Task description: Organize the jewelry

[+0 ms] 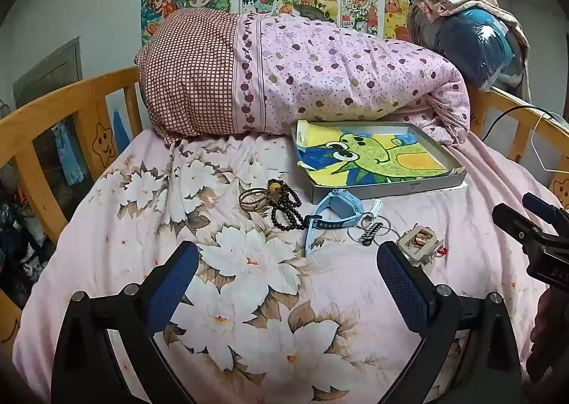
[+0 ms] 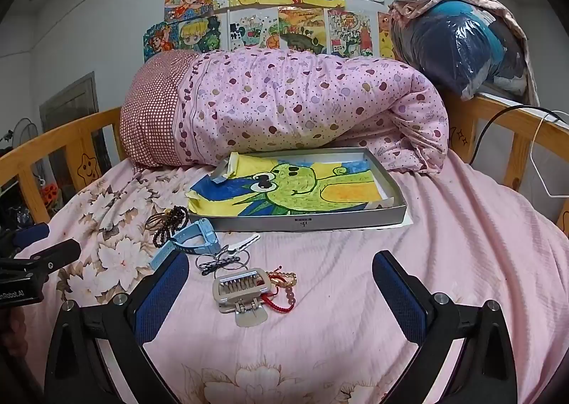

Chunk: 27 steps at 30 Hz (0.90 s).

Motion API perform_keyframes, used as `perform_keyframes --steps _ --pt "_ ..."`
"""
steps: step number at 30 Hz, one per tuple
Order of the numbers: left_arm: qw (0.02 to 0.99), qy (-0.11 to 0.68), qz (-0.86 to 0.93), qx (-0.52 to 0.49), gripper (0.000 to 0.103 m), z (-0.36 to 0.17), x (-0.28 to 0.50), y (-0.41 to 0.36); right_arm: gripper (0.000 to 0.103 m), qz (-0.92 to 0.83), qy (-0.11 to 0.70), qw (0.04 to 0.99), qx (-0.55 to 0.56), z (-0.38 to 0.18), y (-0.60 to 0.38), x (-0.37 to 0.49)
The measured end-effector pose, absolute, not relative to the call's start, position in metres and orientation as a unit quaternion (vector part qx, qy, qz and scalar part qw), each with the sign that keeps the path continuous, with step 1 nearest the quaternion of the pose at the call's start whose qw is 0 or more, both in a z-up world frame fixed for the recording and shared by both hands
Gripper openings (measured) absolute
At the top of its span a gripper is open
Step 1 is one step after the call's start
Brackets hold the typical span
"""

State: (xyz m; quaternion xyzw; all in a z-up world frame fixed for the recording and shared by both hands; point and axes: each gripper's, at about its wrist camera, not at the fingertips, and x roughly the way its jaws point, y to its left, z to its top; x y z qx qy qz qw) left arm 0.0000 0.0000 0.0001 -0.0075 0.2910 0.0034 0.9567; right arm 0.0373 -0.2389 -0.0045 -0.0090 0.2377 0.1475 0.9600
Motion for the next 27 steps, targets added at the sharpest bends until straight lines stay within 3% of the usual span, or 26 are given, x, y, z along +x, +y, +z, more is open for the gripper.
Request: perform_keyframes --steps 27 --pt "0.956 0.292 0.003 -0.007 0.098 0.0 0.0002 -0.0001 0.103 0.148 0.241 0.959 -0.007 -0.0057 -0.239 0.0382"
